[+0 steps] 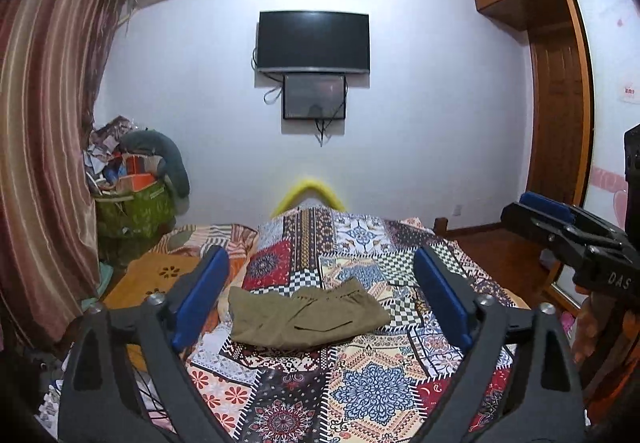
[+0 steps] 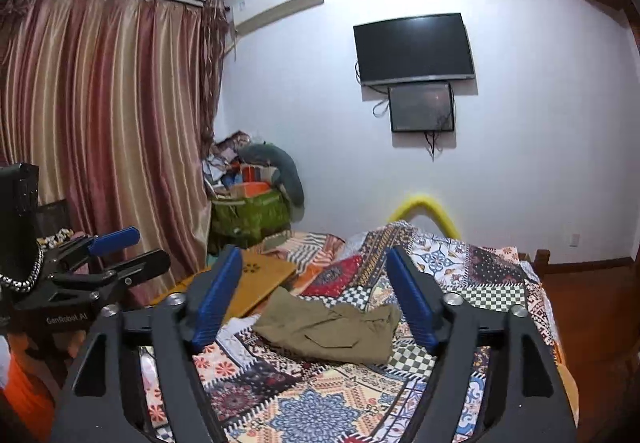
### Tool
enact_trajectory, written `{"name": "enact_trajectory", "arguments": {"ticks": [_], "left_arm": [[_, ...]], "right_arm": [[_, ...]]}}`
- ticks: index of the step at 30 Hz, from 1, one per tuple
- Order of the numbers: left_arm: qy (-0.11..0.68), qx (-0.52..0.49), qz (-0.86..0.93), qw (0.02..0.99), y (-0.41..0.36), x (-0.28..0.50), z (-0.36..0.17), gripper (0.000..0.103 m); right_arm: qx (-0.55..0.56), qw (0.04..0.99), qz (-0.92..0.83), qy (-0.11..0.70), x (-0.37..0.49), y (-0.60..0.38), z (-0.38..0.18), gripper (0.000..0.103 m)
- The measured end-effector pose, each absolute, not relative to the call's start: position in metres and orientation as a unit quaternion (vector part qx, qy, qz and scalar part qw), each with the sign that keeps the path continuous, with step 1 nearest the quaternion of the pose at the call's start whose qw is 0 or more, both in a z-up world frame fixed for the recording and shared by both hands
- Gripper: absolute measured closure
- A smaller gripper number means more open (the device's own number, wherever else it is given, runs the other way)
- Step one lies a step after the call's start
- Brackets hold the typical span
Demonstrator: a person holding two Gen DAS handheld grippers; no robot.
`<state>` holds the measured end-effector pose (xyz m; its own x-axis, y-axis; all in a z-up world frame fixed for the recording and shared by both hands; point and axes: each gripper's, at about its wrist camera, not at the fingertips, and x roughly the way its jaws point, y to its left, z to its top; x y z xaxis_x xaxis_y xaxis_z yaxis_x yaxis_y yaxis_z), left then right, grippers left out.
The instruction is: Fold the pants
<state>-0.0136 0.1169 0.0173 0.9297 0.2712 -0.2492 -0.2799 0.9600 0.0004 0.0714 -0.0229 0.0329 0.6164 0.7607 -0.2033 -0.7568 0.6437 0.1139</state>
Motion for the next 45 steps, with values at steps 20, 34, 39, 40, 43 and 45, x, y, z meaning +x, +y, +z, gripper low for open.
{"name": "enact_trajectory", "arguments": {"ticks": [20,34,39,40,43,45], "left_arm": [[0.108,-0.019,0.142,0.984,0.112,-0.018,0.012,0.002],[0.107,-0.027,0.137,0.985,0.110,-0.015,0.011,0.001],[0.107,-0.028,0.136,0.985,0.110,-0.014,0.011,0.001],[0.107,-0.028,0.137,0.984,0.110,-0.014,0.011,0.001],[0.107,-0.028,0.135,0.985,0.111,-0.014,0.011,0.001],[0.108,-0.030,0.135,0.985,0.112,-0.014,0.010,0.001]], "right_arm": [[0.013,0.917,0.386,0.097,0.058,-0.033,0.037,0.000],[0.004,0.918,0.385,0.098,0.055,-0.030,0.036,0.000],[0.004,0.916,0.387,0.106,0.058,-0.030,0.035,0.000],[0.004,0.916,0.386,0.106,0.058,-0.030,0.035,0.000],[0.005,0.916,0.387,0.107,0.058,-0.030,0.035,0.000],[0.006,0.916,0.387,0.108,0.058,-0.031,0.035,0.000]]}}
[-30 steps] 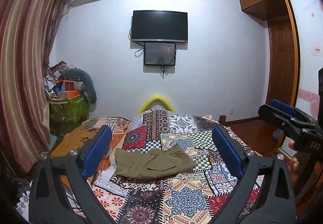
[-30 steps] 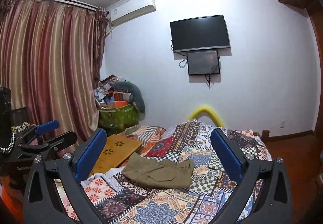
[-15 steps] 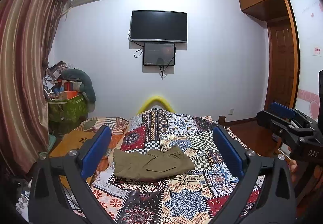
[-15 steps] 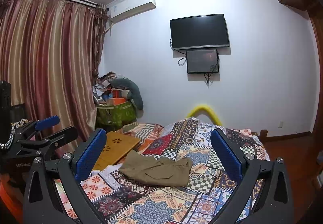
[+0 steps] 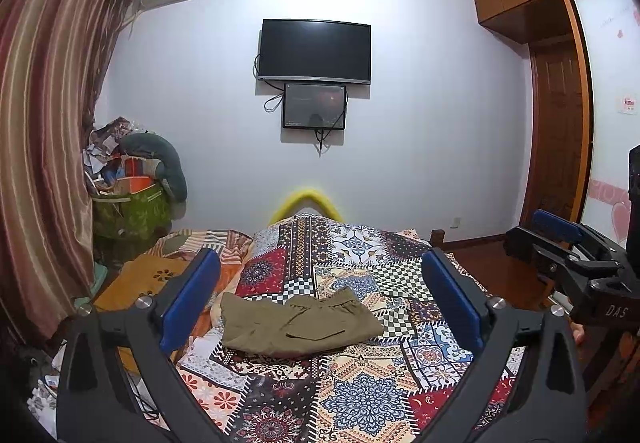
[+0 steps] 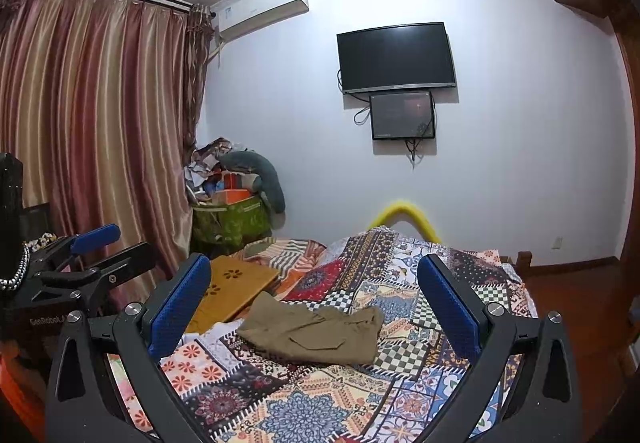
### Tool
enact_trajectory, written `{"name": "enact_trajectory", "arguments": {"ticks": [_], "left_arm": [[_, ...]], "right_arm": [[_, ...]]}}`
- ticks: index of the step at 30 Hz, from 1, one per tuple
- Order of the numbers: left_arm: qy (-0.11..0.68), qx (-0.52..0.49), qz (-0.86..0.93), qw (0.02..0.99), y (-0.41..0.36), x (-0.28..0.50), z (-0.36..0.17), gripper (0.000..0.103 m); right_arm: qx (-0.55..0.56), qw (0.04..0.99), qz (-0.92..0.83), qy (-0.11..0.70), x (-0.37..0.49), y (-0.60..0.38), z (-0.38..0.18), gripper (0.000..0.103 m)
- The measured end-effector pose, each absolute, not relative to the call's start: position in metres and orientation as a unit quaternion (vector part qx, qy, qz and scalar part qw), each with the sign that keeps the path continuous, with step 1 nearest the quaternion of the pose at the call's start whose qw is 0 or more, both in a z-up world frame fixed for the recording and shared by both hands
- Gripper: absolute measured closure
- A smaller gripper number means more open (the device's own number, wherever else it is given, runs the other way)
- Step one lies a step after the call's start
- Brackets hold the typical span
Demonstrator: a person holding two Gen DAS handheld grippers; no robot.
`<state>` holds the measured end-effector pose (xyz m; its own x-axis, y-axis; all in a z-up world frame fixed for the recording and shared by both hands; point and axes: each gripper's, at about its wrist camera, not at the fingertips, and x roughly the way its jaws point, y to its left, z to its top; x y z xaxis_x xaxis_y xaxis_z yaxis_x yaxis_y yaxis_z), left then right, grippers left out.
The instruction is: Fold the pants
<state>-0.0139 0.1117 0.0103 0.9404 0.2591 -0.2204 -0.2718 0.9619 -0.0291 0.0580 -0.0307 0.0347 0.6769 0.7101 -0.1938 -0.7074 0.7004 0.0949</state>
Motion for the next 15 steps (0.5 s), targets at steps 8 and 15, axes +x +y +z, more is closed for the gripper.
{"name": "enact_trajectory", "arguments": {"ticks": [8,15], "left_arm": [[0.107,-0.031,0.134,0.985,0.1120,-0.0139,0.0083,0.001],[0.106,-0.032,0.132,0.985,0.1096,-0.0138,0.0073,0.001]], "right_arm": [[0.005,0.915,0.387,0.108,0.0586,-0.0305,0.0352,0.000],[0.006,0.915,0.388,0.109,0.0578,-0.0309,0.0344,0.000]]}}
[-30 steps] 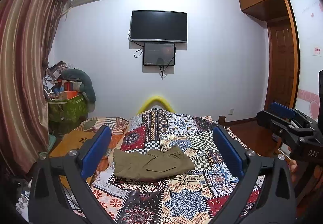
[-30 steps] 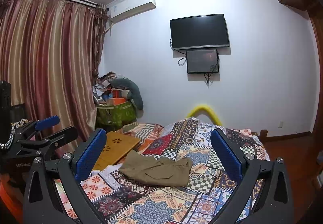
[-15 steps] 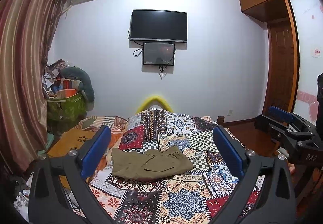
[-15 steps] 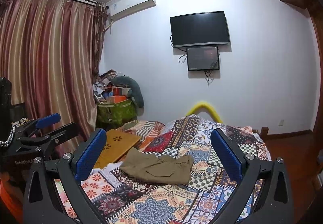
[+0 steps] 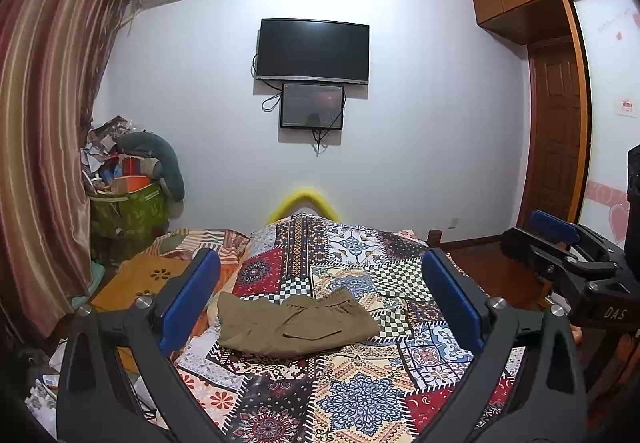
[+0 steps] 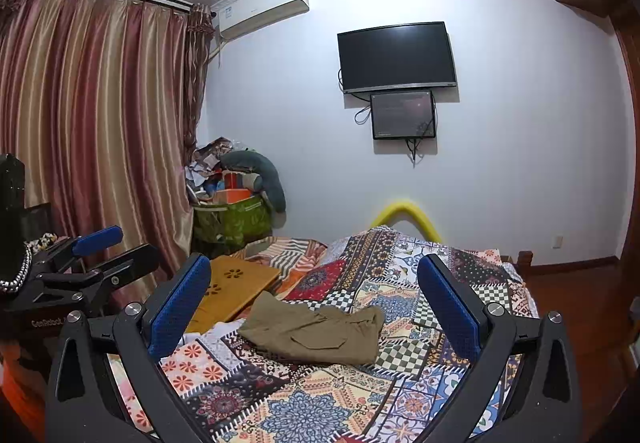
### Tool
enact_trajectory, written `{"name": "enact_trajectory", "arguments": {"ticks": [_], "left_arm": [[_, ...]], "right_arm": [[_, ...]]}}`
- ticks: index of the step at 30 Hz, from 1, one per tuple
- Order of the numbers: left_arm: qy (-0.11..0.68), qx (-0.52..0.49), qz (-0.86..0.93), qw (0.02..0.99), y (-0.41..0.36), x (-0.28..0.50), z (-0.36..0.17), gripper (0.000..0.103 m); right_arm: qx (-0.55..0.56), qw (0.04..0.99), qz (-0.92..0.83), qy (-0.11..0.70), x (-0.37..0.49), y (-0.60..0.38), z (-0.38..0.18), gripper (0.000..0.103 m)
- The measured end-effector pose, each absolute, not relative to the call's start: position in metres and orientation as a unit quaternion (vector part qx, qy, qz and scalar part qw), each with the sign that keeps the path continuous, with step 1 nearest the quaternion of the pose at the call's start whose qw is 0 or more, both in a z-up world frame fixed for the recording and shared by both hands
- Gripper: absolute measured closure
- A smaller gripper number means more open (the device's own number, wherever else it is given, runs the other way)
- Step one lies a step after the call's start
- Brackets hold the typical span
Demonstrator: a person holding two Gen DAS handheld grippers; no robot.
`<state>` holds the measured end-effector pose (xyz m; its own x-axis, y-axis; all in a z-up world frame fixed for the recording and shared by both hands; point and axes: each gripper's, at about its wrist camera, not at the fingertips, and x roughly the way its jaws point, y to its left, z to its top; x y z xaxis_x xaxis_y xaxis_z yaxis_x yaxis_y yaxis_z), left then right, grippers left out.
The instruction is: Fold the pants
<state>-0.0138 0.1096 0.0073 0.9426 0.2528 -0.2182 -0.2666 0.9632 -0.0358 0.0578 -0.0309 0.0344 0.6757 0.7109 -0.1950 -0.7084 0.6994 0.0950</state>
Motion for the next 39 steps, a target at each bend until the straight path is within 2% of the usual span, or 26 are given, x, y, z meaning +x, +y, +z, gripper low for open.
{"name": "enact_trajectory", "arguments": {"ticks": [39], "left_arm": [[0.112,-0.044,0.111,0.987,0.1103,-0.0158,0.0122,0.001]], "right_arm": [[0.011,0.916,0.385,0.109,0.0580,-0.0309,0.0358,0.000]]}}
